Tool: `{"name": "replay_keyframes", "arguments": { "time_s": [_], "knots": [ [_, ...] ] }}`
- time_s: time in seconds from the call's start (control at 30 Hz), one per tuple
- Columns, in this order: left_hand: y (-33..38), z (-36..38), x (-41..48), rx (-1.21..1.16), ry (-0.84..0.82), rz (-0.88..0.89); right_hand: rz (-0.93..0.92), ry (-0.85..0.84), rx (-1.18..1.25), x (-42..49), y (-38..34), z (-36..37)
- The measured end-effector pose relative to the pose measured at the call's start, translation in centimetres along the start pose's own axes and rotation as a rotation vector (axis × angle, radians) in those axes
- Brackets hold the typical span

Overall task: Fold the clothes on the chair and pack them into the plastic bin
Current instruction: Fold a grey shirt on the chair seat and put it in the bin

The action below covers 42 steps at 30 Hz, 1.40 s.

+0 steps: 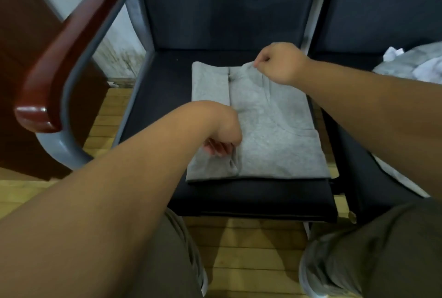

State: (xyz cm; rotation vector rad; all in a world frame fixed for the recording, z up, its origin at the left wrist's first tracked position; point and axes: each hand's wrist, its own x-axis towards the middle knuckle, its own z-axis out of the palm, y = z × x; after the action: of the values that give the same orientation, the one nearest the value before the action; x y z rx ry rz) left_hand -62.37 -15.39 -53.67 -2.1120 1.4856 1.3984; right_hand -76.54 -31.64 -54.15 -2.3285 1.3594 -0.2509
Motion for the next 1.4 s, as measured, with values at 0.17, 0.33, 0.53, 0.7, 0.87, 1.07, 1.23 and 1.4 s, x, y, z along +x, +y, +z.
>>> {"name": "replay_keyframes", "arguments": {
  "time_s": [0.17, 0.33, 0.53, 0.7, 0.87, 1.07, 1.23, 1.4],
  "knots": [
    [4.2, 1.8, -0.7, 0.089, 0.055, 0.230, 0.161, -0.053, -0.019, -2.2, 4.0, -4.5],
    [8.2, 4.6, 0.0, 0.205, 0.109, 0.496, 0.300, 0.013, 0.144, -3.9, 7.5, -4.5],
    [10.7, 7.1, 2.4, 0.360, 0.031, 0.608, 0.246, -0.131, 0.033, -4.1, 10.2, -2.8],
    [11.3, 7.8, 3.5, 0.493, 0.007, 0.665, 0.212, -0.228, 0.008, -2.7, 11.5, -1.7],
    [11.2, 8.0, 3.7, 0.479, 0.033, 0.701, 0.223, -0.274, 0.010, -2.0, 11.7, -0.7],
    [10.7, 7.8, 3.6, 0.465, 0.049, 0.721, 0.203, -0.216, -0.133, -1.7, 10.7, -0.6],
    [10.2, 7.4, 2.9, 0.516, 0.104, 0.745, 0.230, -0.140, -0.077, -1.5, 9.8, -0.9],
    [9.1, 5.5, 1.2, 0.401, 0.098, 0.771, 0.303, -0.018, 0.137, -1.5, 7.5, -2.0]
  ]
}}
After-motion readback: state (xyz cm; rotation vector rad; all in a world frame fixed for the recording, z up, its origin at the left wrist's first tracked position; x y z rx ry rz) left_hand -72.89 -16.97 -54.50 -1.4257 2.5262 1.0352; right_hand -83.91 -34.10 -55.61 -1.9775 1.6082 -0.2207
